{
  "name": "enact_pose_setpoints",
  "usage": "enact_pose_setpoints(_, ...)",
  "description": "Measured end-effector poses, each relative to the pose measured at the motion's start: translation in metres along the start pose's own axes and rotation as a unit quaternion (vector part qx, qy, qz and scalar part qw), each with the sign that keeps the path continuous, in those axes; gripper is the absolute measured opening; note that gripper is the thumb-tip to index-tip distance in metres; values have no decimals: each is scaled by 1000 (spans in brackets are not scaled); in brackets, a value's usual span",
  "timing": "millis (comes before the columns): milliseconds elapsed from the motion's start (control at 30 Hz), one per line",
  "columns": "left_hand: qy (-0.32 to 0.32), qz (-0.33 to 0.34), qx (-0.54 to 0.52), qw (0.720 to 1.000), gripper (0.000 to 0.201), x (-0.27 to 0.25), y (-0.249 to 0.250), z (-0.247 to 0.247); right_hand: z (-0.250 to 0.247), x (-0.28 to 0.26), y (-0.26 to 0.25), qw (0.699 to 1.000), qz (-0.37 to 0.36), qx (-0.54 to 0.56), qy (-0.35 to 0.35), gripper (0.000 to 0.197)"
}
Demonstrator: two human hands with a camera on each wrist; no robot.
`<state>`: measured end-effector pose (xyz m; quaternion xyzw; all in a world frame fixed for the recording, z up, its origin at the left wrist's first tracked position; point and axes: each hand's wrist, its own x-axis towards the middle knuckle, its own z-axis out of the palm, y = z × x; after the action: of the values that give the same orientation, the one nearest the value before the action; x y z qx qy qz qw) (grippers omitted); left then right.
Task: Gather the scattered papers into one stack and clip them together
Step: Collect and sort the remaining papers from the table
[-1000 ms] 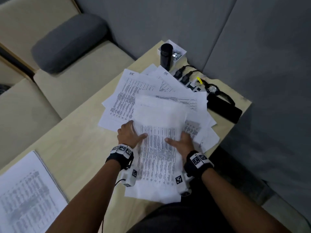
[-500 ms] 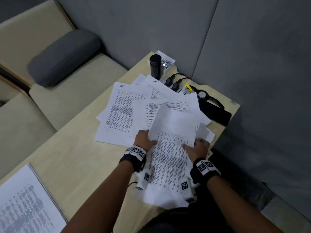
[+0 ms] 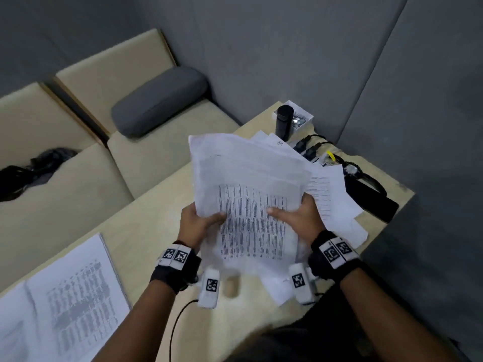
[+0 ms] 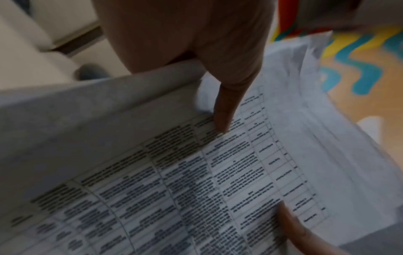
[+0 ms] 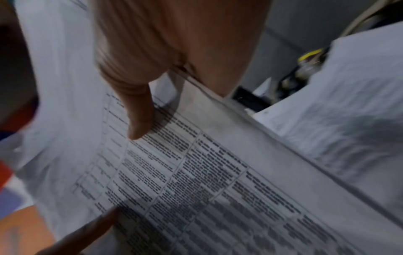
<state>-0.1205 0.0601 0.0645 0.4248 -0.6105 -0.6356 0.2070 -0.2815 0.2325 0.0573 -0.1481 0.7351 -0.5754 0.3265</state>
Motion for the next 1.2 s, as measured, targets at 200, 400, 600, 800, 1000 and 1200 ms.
enact_pose_setpoints(200, 75, 145, -74, 984, 32, -34, 54, -87, 68, -1, -62, 989, -59, 44, -126, 73)
enact_pose_setpoints(400, 115, 124, -27, 985, 35, -54, 26, -130, 125, 3, -64, 980, -55, -57, -184, 96)
enact_pose_setpoints(600, 157, 116, -77, 978, 37, -56, 15, -135, 133, 3, -63, 964, -87, -25, -250, 41)
enact_pose_setpoints(800, 134, 36, -119, 983, 57, -41, -2, -127, 143, 13, -38, 971, -30, -33, -236, 34)
enact_pose_setpoints(1000, 110, 21, -128, 985, 43, -30, -11, -115, 126, 19, -31, 984, 13, 35, -175, 37)
enact_pose_setpoints(1200, 77, 12, -20, 997, 37, -25, -21, -102, 123, 18, -18, 969, 4, -71, -238, 49)
